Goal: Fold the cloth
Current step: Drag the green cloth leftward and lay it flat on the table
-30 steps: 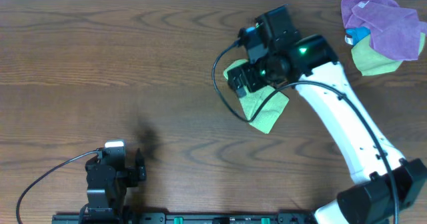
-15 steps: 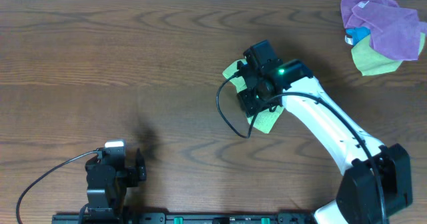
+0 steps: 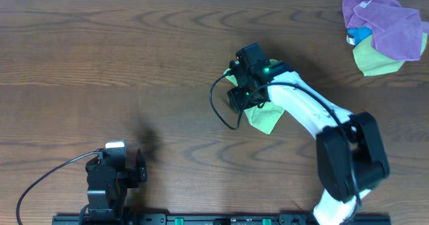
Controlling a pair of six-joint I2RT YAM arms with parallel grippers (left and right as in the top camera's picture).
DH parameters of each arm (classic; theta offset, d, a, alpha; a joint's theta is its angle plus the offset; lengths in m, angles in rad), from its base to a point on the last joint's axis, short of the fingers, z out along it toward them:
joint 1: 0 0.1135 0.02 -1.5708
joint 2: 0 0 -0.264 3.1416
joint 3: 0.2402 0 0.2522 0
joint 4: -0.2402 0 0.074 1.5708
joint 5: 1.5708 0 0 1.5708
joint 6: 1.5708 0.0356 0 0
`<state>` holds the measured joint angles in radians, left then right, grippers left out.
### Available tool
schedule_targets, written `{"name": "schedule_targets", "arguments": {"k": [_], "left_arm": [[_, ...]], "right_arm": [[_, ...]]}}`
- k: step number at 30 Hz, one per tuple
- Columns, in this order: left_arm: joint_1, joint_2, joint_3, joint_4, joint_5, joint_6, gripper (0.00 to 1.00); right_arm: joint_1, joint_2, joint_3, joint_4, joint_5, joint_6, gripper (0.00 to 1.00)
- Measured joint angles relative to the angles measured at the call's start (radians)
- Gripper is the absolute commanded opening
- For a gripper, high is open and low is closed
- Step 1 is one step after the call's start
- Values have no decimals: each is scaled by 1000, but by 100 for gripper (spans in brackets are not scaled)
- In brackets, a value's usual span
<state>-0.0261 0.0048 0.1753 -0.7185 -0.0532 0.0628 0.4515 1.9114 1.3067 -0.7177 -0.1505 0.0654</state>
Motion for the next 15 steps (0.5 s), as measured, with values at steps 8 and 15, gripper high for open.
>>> {"name": "schedule_targets", "arguments": {"k": [8,15], "left_arm": [[0,0,0,0,0,0,95],[0,0,0,0,0,0,95]], "right_arm": [[-87,8,0,109,-16,18,59],[-142,8,0,161,-63,24,59]]}}
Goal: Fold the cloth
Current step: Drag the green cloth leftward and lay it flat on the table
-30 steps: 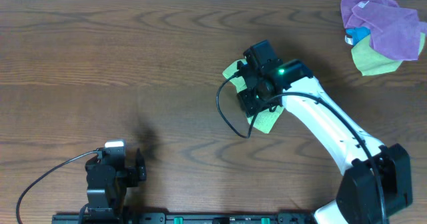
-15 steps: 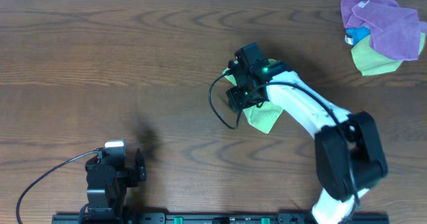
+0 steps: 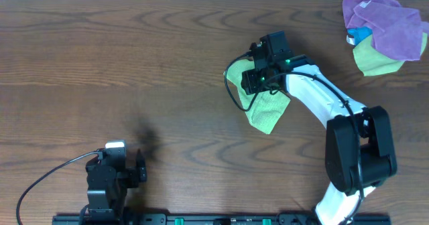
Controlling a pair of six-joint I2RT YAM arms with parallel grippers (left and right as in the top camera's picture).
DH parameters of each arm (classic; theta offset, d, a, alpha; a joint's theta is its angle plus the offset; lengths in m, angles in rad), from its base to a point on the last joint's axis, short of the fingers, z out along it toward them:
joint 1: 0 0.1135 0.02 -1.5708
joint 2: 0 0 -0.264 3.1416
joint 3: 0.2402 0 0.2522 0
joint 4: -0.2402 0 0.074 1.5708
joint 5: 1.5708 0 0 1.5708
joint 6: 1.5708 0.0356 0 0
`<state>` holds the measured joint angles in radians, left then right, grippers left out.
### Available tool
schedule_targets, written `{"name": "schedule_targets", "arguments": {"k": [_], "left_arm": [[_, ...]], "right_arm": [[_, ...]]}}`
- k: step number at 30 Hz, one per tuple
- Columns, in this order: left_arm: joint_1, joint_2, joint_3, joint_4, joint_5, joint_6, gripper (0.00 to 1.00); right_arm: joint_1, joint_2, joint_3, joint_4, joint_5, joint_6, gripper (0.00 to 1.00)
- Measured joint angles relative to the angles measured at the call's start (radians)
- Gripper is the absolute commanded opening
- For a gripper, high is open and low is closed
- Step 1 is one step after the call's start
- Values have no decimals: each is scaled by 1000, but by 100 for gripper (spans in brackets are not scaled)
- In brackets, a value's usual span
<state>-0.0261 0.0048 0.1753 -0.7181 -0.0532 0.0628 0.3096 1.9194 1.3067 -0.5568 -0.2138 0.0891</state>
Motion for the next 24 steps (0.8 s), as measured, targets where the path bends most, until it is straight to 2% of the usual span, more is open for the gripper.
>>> {"name": "schedule_targets", "arguments": {"k": [19,24], "left_arm": [[0,0,0,0,0,0,95],[0,0,0,0,0,0,95]], "right_arm": [[26,87,0,10,-70,68,58],[26,86,0,-12,-51,84,47]]}}
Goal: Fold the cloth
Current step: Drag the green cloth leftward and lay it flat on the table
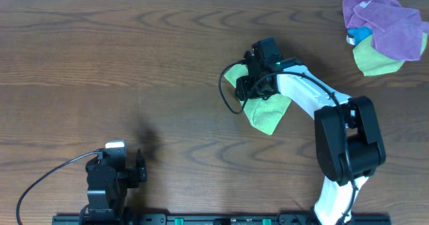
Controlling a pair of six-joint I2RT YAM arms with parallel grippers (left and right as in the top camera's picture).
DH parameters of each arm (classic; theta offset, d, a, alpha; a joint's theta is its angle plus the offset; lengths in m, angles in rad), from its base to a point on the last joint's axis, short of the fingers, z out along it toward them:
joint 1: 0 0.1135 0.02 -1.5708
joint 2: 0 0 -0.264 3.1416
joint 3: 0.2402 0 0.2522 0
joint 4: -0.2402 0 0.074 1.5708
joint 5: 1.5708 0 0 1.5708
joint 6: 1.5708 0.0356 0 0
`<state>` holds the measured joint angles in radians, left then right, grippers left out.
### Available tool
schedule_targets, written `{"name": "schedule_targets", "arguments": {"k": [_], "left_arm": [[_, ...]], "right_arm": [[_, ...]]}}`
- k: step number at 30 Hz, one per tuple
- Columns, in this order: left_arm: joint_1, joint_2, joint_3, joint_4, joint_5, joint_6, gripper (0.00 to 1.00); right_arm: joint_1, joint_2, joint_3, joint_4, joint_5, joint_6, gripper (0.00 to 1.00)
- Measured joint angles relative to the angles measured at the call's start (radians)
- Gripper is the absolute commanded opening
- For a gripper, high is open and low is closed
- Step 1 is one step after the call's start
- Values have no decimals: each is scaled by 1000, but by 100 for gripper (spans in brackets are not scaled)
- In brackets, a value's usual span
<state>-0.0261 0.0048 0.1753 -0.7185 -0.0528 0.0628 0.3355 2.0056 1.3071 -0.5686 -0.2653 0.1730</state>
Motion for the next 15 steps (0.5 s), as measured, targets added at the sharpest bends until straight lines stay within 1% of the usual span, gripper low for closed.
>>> {"name": "schedule_targets", "arguments": {"k": [2,4,5,7,8,9,10,15], "left_arm": [[0,0,0,0,0,0,95],[0,0,0,0,0,0,95],[0,0,0,0,0,0,95],[0,0,0,0,0,0,96],[0,0,0,0,0,0,95],[0,0,0,0,0,0,95],[0,0,0,0,0,0,96],[0,0,0,0,0,0,95]], "right_arm": [[0,0,0,17,-5,5,44],[0,0,0,54,-23,9,44],[0,0,0,76,-34,13,41],[0,0,0,118,-52,21,28],[0,0,0,143,-65,32,17],[0,0,0,159,-76,33,8],[0,0,0,173,-84,47,2],[0,0,0,201,-106,58,2]]}}
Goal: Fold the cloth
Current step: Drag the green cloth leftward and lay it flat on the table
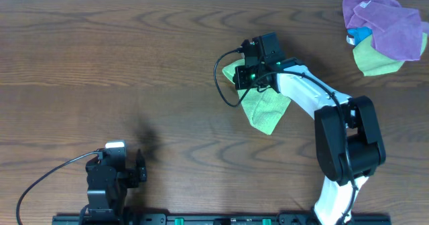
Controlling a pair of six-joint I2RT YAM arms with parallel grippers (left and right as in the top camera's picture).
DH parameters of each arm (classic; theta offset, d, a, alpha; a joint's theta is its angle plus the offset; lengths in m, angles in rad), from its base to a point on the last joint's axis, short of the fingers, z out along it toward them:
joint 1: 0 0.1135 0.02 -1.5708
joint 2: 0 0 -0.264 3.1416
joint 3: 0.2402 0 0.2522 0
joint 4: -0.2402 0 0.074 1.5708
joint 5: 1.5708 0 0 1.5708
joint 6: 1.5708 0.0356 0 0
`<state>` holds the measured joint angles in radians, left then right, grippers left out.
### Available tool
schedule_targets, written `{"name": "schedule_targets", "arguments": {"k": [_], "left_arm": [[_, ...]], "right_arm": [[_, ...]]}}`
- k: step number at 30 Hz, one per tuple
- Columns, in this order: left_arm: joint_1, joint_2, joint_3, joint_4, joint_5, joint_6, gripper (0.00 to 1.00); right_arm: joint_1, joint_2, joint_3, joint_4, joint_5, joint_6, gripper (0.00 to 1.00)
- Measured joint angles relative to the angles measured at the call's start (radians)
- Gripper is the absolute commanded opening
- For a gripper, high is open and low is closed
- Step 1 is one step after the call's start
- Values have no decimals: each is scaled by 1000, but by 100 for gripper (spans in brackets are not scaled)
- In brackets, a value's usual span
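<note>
A light green cloth (265,111) lies rumpled on the wooden table, right of the middle. Its upper left corner shows beside my right gripper (247,76), which hangs over that end of the cloth. The gripper's fingers are hidden under the wrist body, so its state and any hold on the cloth cannot be told. My left gripper (139,169) rests at the front left edge, far from the cloth, and its fingers are too small to read.
A pile of purple, yellow-green and blue cloths (382,31) lies at the far right corner. A black cable (224,94) loops from the right wrist over the table left of the green cloth.
My right gripper has moved a little farther back and left, over the cloth's upper left corner. The cloth's lower part looks unchanged. The left arm has not moved.
At first my right gripper covered most of the cloth, with only a small green patch showing below it. Then it stood farther right and back, with more cloth showing. Later it was left again, a corner showing beside it. Now it sits over that corner.
</note>
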<state>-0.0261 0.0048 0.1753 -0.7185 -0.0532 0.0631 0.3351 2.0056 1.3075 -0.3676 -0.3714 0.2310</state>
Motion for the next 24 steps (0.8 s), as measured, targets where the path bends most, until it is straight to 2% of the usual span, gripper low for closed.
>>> {"name": "schedule_targets", "arguments": {"k": [12,18,24], "left_arm": [[0,0,0,0,0,0,95],[0,0,0,0,0,0,95],[0,0,0,0,0,0,95]], "right_arm": [[0,0,57,-21,31,-28,1],[5,0,247,-148,55,-158,2],[73,0,499,-397,171,-356,2]]}}
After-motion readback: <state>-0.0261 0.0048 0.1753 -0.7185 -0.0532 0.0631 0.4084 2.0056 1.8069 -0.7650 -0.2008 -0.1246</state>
